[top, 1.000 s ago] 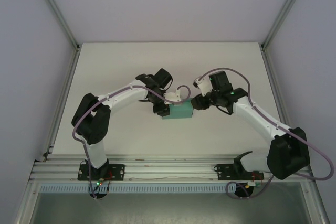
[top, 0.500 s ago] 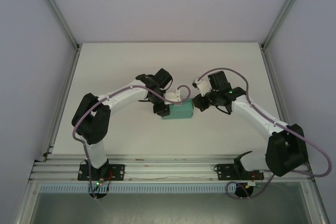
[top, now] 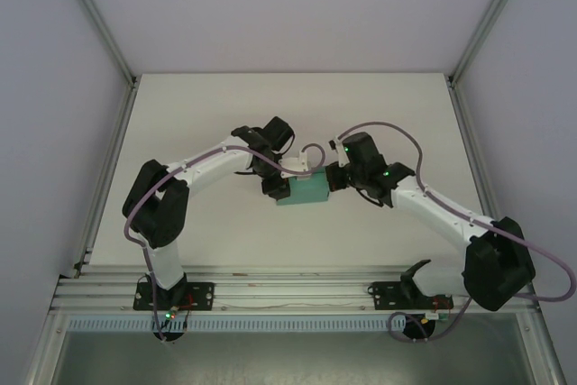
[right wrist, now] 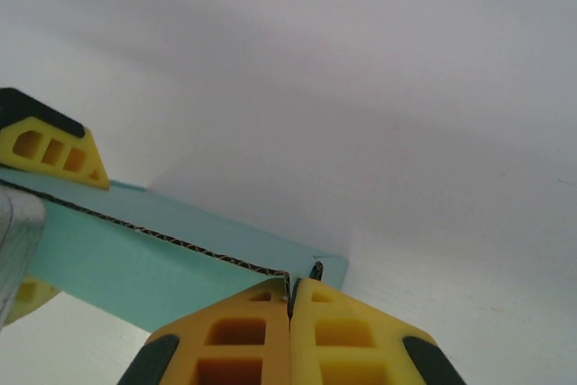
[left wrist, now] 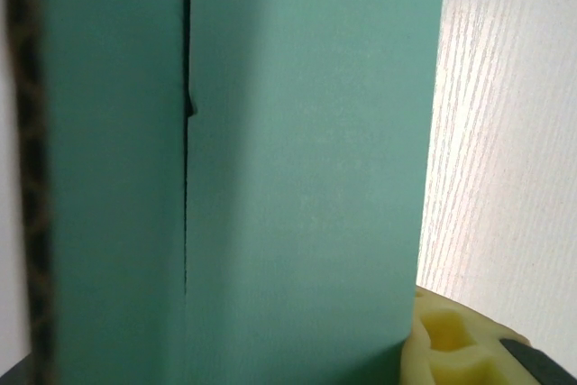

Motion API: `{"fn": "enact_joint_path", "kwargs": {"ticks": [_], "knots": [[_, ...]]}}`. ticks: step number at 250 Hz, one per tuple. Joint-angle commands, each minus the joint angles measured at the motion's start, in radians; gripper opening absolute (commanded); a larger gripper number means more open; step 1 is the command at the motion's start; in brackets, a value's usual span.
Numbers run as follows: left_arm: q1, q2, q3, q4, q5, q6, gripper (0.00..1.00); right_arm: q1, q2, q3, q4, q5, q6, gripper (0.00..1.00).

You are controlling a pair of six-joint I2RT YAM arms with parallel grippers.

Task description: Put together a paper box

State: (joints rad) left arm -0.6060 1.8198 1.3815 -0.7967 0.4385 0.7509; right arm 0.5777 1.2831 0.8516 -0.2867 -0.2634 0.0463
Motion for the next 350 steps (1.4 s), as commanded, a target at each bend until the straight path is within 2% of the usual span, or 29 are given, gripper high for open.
{"fn": "enact_joint_path", "kwargs": {"ticks": [1,110,132,178,218,230,244,271,281,283,314,350], "knots": [[-0.008,0.028,-0.005,-0.020,0.006,-0.006,0.34,0.042,-0.023,-0.045,0.152,0.010,0.091,0.00],[-0.008,0.030,-0.009,-0.010,0.009,-0.019,0.37,0.054,-0.061,-0.274,0.352,-0.016,-0.070,0.00],[-0.008,0.027,-0.009,-0.009,0.006,-0.021,0.37,0.055,-0.078,-0.298,0.343,0.022,-0.088,0.00],[-0.007,0.023,-0.008,0.000,0.009,-0.030,0.41,0.059,-0.085,-0.372,0.436,-0.024,-0.079,0.00],[-0.007,0.015,-0.001,0.007,0.006,-0.048,0.53,0.067,-0.083,-0.380,0.459,-0.014,-0.074,0.00],[-0.008,0.010,-0.001,0.012,0.003,-0.053,0.59,0.069,-0.086,-0.380,0.460,-0.010,-0.073,0.00],[-0.007,-0.004,-0.003,0.019,0.003,-0.061,0.61,0.072,-0.090,-0.379,0.459,-0.008,-0.074,0.00],[-0.007,-0.037,-0.008,0.052,-0.008,-0.087,0.77,0.079,-0.089,-0.363,0.426,0.024,-0.062,0.00],[-0.008,-0.051,-0.009,0.061,-0.010,-0.097,0.98,0.083,-0.086,-0.356,0.410,0.043,-0.057,0.00],[-0.006,-0.054,-0.011,0.062,-0.009,-0.098,0.99,0.083,-0.085,-0.354,0.409,0.047,-0.056,0.00],[-0.008,-0.119,-0.025,0.104,-0.031,-0.156,1.00,0.099,-0.071,-0.339,0.385,0.102,-0.043,0.00],[-0.009,-0.228,-0.102,0.207,-0.133,-0.283,1.00,0.110,-0.051,-0.332,0.403,0.145,0.003,0.00]]}}
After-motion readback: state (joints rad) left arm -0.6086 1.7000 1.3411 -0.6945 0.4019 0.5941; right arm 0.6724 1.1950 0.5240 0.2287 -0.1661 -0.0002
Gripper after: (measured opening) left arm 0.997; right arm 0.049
